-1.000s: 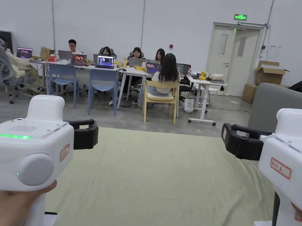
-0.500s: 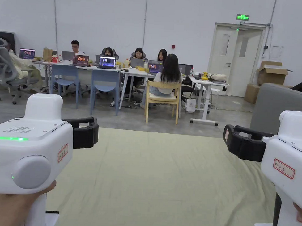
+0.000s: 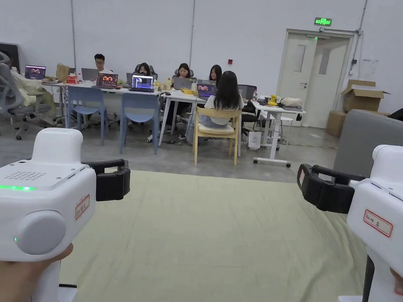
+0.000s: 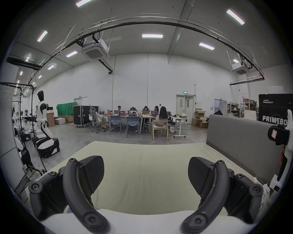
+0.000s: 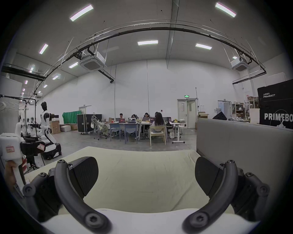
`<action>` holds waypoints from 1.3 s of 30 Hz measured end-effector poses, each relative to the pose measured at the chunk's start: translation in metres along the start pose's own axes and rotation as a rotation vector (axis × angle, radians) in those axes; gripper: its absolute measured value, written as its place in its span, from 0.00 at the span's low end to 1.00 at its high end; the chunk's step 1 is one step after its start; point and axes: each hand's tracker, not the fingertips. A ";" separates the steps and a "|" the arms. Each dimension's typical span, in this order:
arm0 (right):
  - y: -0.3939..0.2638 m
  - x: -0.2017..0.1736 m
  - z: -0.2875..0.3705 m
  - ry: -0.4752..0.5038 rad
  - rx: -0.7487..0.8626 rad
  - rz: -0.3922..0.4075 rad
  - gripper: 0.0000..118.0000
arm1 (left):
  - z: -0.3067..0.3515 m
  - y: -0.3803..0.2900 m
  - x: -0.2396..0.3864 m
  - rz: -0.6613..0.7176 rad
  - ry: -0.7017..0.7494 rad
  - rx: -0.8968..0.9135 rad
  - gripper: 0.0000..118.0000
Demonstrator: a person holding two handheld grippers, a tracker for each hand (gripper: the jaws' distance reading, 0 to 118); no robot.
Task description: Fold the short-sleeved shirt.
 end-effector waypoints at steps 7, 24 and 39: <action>0.001 0.000 0.000 0.004 0.005 0.000 1.00 | 0.005 0.006 0.007 -0.022 -0.008 0.008 0.96; -0.001 -0.005 0.001 0.007 -0.013 0.019 1.00 | 0.006 0.003 0.006 -0.011 -0.004 0.008 0.96; 0.002 0.004 0.002 0.017 -0.060 -0.091 1.00 | 0.006 0.000 0.004 -0.008 0.011 0.012 0.96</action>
